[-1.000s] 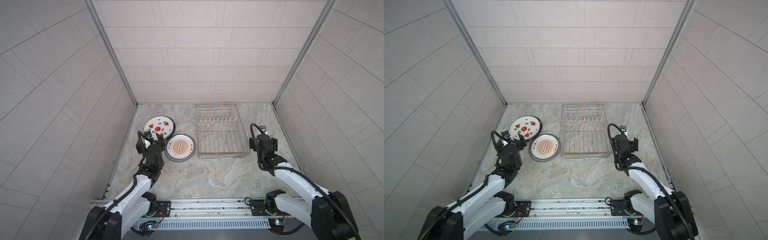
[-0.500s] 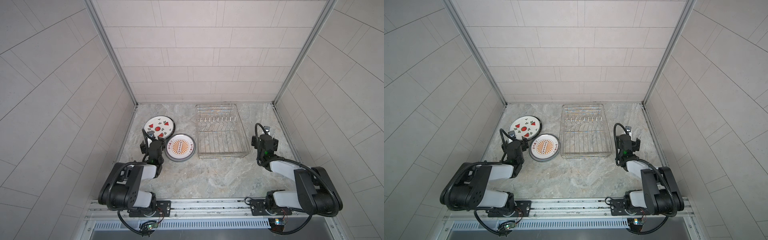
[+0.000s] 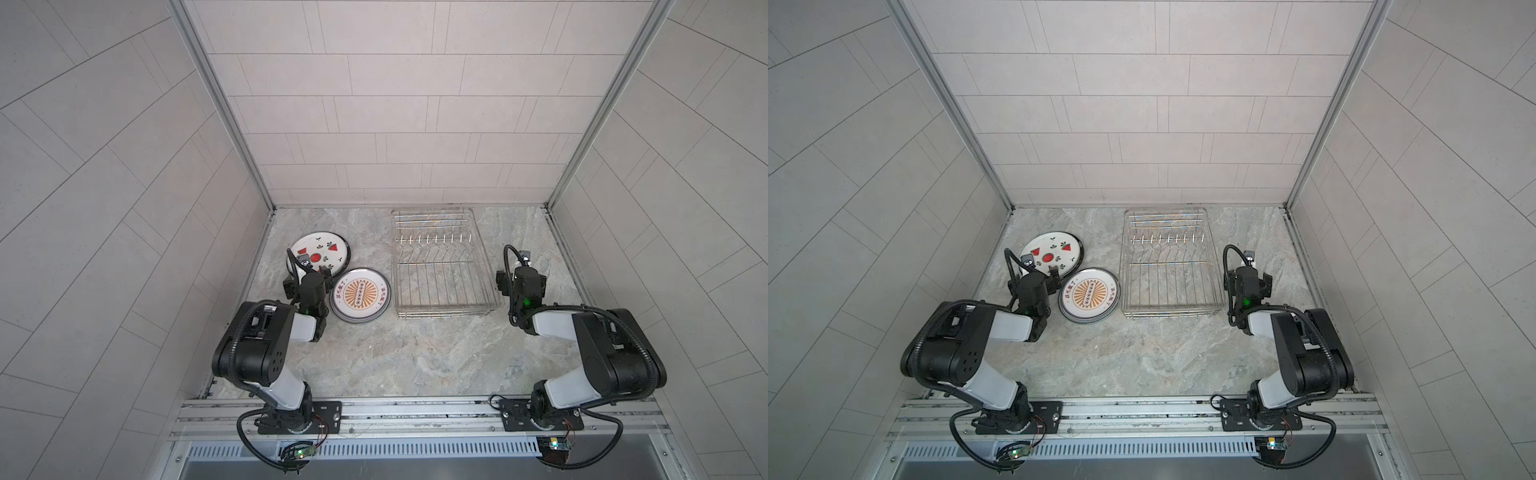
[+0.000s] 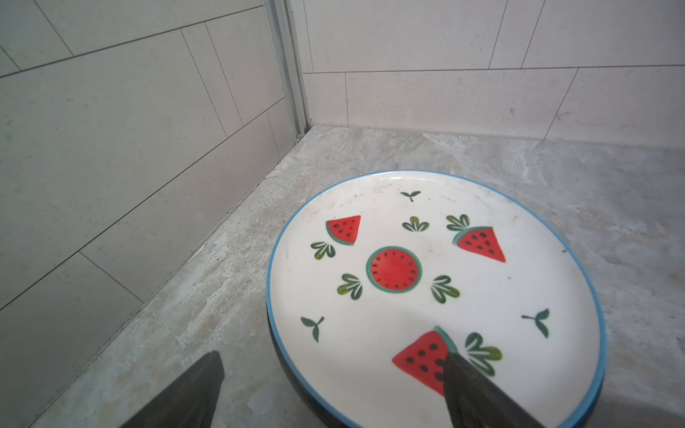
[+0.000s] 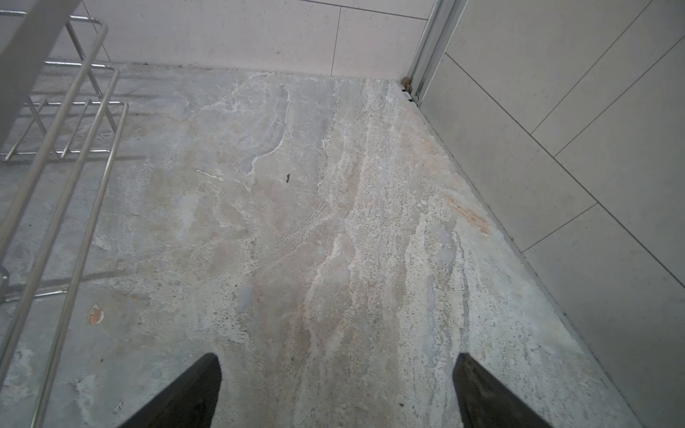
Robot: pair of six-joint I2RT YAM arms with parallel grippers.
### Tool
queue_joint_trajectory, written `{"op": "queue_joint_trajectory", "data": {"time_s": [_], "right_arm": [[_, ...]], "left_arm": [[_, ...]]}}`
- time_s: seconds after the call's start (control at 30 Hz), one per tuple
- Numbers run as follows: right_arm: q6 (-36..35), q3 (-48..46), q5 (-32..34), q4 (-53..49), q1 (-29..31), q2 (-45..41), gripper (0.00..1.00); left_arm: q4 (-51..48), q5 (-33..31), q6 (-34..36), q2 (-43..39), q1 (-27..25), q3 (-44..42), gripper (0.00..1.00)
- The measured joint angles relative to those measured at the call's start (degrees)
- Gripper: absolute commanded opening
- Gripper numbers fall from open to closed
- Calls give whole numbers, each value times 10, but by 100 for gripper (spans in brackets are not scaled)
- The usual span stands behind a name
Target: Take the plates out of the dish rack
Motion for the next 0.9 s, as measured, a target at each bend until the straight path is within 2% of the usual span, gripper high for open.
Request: {"op": "queue_joint_trajectory", "data": {"time_s": [0.9], "right_arm": [[-9, 0, -5, 16, 4, 12, 100]], "left_arm": [[-13, 1, 0, 1, 1, 1, 100]]}}
